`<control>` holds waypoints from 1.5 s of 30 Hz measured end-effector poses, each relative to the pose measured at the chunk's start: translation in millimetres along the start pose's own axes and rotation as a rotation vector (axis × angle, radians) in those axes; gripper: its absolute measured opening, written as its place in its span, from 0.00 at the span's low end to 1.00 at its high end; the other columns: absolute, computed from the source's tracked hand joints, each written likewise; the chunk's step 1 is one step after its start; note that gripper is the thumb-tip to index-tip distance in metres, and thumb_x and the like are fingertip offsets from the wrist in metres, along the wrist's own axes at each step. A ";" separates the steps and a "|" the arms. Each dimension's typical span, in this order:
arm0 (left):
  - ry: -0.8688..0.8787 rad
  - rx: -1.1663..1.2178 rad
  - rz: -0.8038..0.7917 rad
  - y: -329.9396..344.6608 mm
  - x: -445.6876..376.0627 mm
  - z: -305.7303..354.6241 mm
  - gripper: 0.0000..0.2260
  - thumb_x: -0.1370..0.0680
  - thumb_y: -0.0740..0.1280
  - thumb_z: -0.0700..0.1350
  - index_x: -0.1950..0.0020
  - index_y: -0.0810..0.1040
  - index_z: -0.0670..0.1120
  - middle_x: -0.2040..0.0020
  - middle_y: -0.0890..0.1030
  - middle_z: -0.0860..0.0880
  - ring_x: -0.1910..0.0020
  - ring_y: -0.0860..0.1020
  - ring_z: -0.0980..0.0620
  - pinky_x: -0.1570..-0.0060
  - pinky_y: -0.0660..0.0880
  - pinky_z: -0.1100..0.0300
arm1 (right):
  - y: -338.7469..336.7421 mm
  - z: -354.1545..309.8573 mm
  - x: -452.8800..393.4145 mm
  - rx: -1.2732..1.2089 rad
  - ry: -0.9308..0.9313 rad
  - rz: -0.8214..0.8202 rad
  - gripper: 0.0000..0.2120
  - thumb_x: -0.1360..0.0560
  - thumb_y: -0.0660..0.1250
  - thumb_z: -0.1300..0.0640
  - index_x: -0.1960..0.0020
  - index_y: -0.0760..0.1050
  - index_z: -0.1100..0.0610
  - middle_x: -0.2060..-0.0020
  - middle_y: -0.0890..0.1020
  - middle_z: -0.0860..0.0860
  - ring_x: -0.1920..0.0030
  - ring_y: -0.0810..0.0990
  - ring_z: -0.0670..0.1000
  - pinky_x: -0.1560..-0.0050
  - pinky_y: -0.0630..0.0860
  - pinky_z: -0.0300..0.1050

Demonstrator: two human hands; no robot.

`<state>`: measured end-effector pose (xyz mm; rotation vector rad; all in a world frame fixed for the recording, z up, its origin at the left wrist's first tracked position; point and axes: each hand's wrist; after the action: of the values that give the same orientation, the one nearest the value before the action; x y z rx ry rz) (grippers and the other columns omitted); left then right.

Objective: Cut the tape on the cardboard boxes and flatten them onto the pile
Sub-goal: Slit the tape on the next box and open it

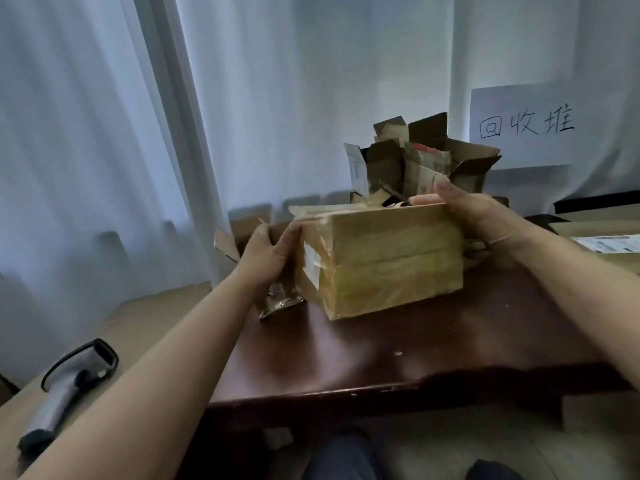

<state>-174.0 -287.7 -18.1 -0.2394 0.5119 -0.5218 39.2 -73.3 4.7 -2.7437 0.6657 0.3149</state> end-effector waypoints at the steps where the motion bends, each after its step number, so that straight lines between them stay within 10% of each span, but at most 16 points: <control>1: -0.048 0.027 -0.018 6.8 5.9 -6.4 0.22 0.25 0.63 0.62 0.53 0.75 0.42 0.66 0.80 0.51 0.72 0.76 0.61 0.74 0.72 0.66 | -0.1 1.1 2.9 0.038 0.004 -0.016 0.42 0.47 0.68 0.23 0.45 0.80 0.52 0.73 0.76 0.50 0.80 0.68 0.46 0.80 0.66 0.36; 4: -0.211 0.028 -0.134 23.2 21.3 -27.6 0.23 0.25 0.62 0.63 0.63 0.74 0.44 0.76 0.75 0.56 0.77 0.73 0.59 0.75 0.69 0.67 | 2.6 5.9 4.5 0.174 0.072 0.038 0.36 0.43 0.72 0.31 0.49 0.79 0.58 0.59 0.84 0.55 0.61 0.83 0.54 0.62 0.80 0.47; 7: -0.268 -0.090 -0.142 21.9 26.4 -43.4 0.53 0.45 0.61 0.82 0.36 0.70 0.43 0.46 0.81 0.46 0.49 0.80 0.47 0.49 0.78 0.52 | 10.9 9.7 6.6 0.228 0.179 0.053 0.29 0.37 0.69 0.34 0.53 0.78 0.60 0.60 0.84 0.54 0.62 0.83 0.49 0.66 0.76 0.38; 11: 0.201 0.045 -0.304 15.6 33.3 -30.4 0.48 0.39 0.60 0.79 0.25 0.56 0.56 0.25 0.64 0.48 0.26 0.64 0.51 0.31 0.67 0.52 | 20.0 14.5 2.8 0.248 0.246 0.089 0.24 0.32 0.67 0.35 0.57 0.76 0.58 0.62 0.81 0.51 0.64 0.79 0.47 0.71 0.72 0.36; 18: 0.219 0.004 -0.641 12.4 33.8 -24.7 0.59 0.40 0.81 0.56 0.22 0.42 0.59 0.23 0.58 0.55 0.24 0.60 0.55 0.27 0.62 0.47 | 21.9 11.2 -11.8 0.435 0.330 0.147 0.38 0.41 0.62 0.26 0.52 0.75 0.60 0.58 0.79 0.53 0.59 0.78 0.50 0.66 0.70 0.41; 22: 0.337 -0.153 -0.535 17.4 30.4 -25.9 0.52 0.35 0.81 0.44 0.22 0.50 0.55 0.28 0.66 0.54 0.30 0.65 0.59 0.35 0.66 0.67 | 16.6 12.3 -20.2 0.796 0.147 0.438 0.40 0.34 0.64 0.28 0.38 0.67 0.60 0.48 0.75 0.51 0.50 0.76 0.54 0.50 0.75 0.52; 29: 0.341 -0.165 -0.502 15.7 23.1 -21.5 0.53 0.36 0.77 0.52 0.22 0.44 0.59 0.26 0.62 0.53 0.27 0.62 0.59 0.30 0.62 0.56 | 43.1 -16.3 -13.2 0.717 -0.272 -0.185 0.03 0.24 0.67 0.53 0.53 0.74 0.50 0.56 0.79 0.50 0.56 0.78 0.51 0.55 0.76 0.45; 37: 0.335 -0.181 -0.511 13.5 31.5 -32.1 0.53 0.36 0.77 0.53 0.21 0.46 0.51 0.27 0.62 0.50 0.26 0.63 0.53 0.27 0.63 0.48 | 58.0 -6.6 -16.2 0.766 -0.407 -0.211 0.04 0.28 0.71 0.49 0.58 0.80 0.49 0.65 0.80 0.50 0.63 0.78 0.52 0.58 0.77 0.57; 45: 0.414 -0.206 -0.421 24.3 34.6 -34.8 0.49 0.39 0.77 0.56 0.25 0.52 0.55 0.30 0.63 0.53 0.28 0.62 0.55 0.34 0.65 0.61 | 65.5 -7.0 -16.7 0.922 -0.361 -0.095 0.17 0.28 0.58 0.36 0.54 0.77 0.47 0.65 0.77 0.41 0.63 0.75 0.41 0.61 0.70 0.44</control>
<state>-156.3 -288.7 -69.9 -0.4451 0.9299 -0.9394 -5.4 -124.3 0.5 -1.7728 0.4239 0.3533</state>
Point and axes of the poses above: each hand's wrist, its own x-axis away from the middle knuckle, its own y-axis out of the palm, z = x × y
